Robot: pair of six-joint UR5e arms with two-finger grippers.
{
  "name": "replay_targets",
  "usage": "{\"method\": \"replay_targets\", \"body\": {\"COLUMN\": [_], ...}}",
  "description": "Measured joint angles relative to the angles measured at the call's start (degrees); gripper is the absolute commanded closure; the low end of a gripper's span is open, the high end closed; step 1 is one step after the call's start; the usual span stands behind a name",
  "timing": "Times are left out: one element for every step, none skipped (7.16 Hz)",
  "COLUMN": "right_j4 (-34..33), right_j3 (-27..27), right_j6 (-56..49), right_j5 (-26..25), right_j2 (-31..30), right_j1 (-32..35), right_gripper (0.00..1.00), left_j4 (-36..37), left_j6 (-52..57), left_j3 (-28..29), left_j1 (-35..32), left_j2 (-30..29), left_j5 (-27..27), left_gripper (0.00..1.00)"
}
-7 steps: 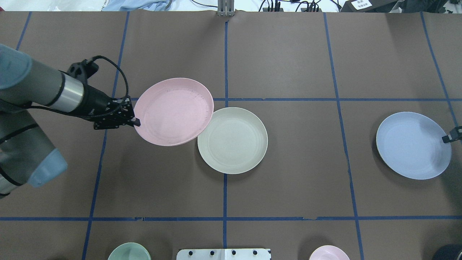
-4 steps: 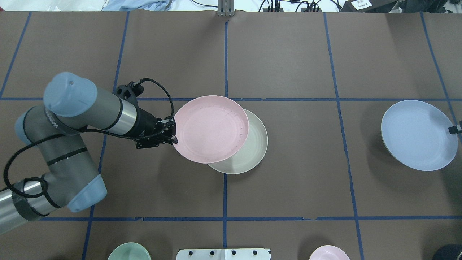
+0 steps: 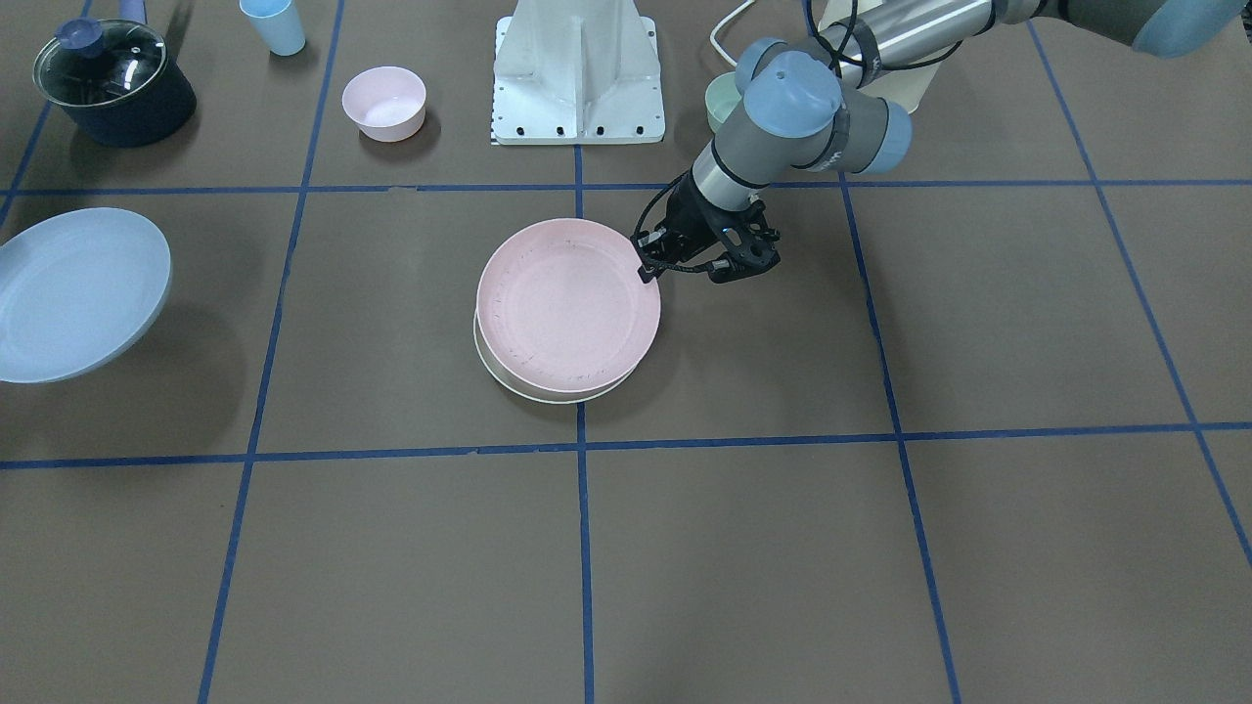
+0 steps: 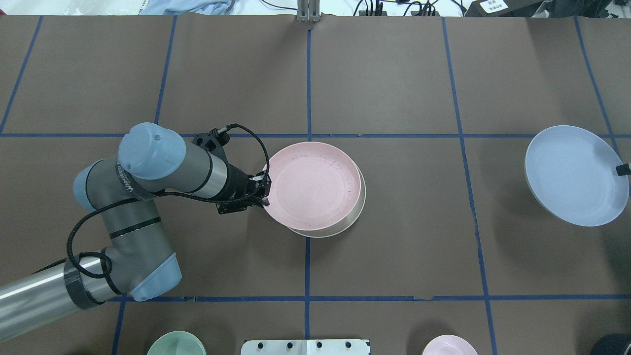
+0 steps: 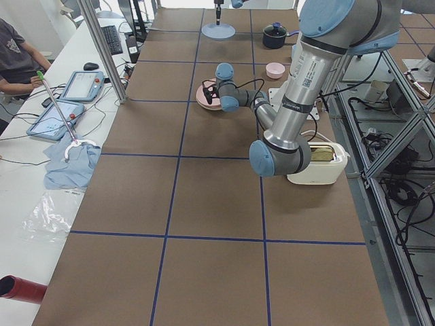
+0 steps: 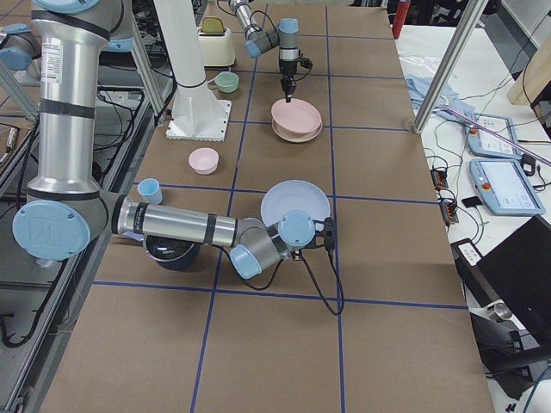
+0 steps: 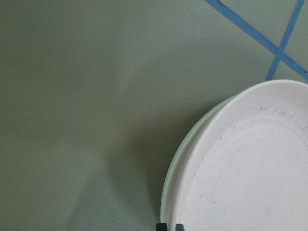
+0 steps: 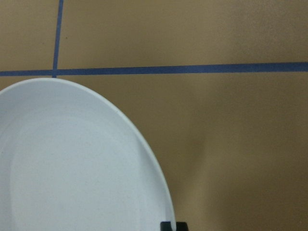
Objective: Stack three plates with pink and blue
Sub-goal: 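Lower the pink plate onto the cream plate and open the left gripper, then withdraw the left gripper while the right gripper grasps and lifts the blue plate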
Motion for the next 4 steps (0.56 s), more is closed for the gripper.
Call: {"method": "replay_targets", "body": {"right_j4": [0.0,0.0,0.0,0.0], "right_j3": [0.5,0.7,1.0,1.6], "right_j6": [0.7,1.1,1.4,2.5], "right_j5": [0.1,0.2,0.1,0.2], "right_j2": [0.0,0.0,0.1,0.3], "right_j1": [0.0,0.0,0.0,0.0], "right_gripper": [1.0,1.0,1.0,1.0], "left_j4": [0.0,-0.1,-0.5,-0.8], "left_j6": [-0.6,-1.0,-1.0,-0.7], "left_j3": [0.4,0.6,0.5,0.0], "left_j1": [0.2,0.3,0.3,0.0], "left_j2": [-0.4,-0.8,-0.9,-0.8], "left_j5": [0.3,0.3,0.3,0.4], "left_gripper": [0.36,0.0,0.0,0.0]}}
